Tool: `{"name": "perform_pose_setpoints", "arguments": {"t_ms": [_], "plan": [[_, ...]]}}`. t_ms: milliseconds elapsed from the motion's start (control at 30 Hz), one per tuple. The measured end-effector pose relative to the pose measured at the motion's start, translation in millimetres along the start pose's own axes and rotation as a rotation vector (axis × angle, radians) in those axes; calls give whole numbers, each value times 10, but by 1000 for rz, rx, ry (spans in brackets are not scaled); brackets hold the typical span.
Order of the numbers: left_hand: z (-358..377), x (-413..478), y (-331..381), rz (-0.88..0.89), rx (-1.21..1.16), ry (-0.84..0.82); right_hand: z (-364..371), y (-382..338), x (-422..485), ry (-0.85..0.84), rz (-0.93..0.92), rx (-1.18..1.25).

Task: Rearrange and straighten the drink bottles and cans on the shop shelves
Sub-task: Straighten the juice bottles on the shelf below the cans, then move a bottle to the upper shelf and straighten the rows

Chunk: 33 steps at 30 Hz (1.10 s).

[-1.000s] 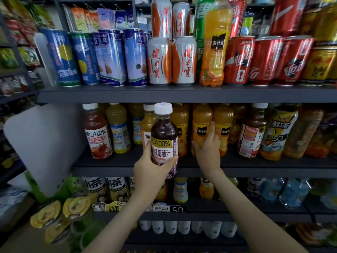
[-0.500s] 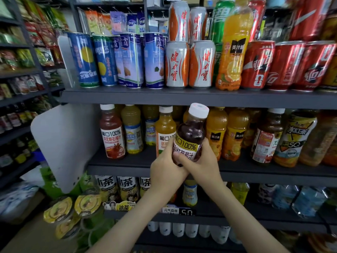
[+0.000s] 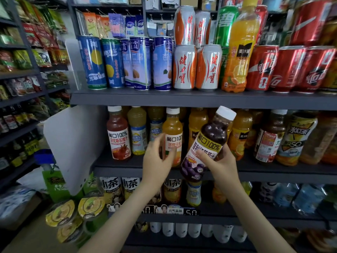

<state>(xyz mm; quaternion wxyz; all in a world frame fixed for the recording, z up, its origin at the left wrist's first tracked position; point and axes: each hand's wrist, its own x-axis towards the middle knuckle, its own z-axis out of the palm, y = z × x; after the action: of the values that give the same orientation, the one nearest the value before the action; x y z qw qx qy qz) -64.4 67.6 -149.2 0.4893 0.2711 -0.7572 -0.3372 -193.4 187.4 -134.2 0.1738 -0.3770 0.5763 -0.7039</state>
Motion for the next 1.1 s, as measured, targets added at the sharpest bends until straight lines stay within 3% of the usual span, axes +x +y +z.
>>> {"name": "perform_pose_setpoints", "arguments": {"t_ms": [333,600,733,800,867,933,967,1033,1100], "plan": [[245,325,-244,-204,93,-126,-92,56,-102,105,94,-20],[254,440,-450,-86,-105,-180,-135,117,-227,203,133,-46],[284,412,-437,-49,-42,-134,-184,106,-279,225,165,-63],[315,253,-279,124,84,-40,-241,73,-292,235,176,-68],[360,107,-86,475,166,-14,-334,20,-306,237,173,-64],[436,53,130,648,122,-178,-471,-66,-321,241,162,-52],[472,44,289,578,45,-354,-556,-119,-330,240,152,-45],[611,17,589,278,-162,-755,-757,-233,-352,240,130,-39],[847,-52,836,121,-313,-972,-1002,-341,-381,244,116,-16]]}}
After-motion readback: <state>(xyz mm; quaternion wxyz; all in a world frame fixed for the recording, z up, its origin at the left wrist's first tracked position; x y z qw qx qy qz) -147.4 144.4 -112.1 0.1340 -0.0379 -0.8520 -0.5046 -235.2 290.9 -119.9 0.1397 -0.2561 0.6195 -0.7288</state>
